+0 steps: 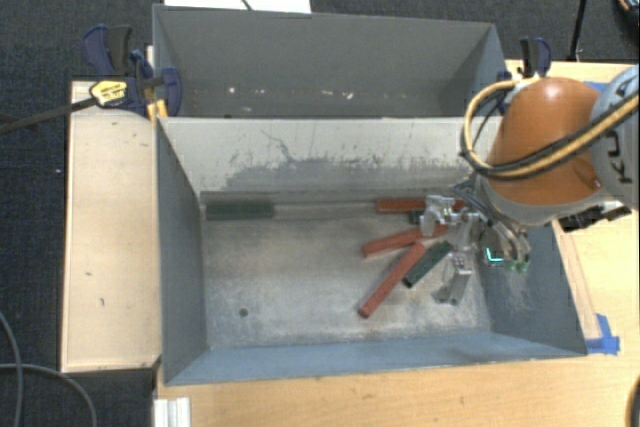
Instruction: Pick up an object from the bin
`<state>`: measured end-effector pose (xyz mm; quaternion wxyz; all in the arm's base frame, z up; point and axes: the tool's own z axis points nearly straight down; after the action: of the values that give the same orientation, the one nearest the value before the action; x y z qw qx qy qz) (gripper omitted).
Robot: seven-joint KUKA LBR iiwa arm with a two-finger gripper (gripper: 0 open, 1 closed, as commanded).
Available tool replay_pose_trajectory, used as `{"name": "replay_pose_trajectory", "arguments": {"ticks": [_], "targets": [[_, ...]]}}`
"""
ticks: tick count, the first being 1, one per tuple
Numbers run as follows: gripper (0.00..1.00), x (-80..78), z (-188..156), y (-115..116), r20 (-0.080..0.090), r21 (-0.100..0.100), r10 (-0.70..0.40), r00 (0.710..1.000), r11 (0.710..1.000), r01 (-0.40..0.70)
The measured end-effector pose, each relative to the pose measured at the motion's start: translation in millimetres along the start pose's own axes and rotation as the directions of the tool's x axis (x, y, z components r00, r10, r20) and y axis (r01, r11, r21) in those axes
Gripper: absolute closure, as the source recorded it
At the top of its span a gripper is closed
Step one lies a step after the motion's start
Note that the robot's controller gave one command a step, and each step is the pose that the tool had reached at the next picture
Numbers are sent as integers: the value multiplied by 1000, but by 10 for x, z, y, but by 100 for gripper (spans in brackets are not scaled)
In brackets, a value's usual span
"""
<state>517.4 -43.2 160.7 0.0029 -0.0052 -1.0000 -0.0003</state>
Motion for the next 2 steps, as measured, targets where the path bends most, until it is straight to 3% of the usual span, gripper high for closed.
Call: {"name": "replay_pose_trajectory", "arguments": {"ticks": [1, 2], "targets": [[0, -167, 924, 441, 2, -1, 173, 985, 985, -173], [0, -691, 885, 726, 12, -3, 174, 985, 985, -174]]}}
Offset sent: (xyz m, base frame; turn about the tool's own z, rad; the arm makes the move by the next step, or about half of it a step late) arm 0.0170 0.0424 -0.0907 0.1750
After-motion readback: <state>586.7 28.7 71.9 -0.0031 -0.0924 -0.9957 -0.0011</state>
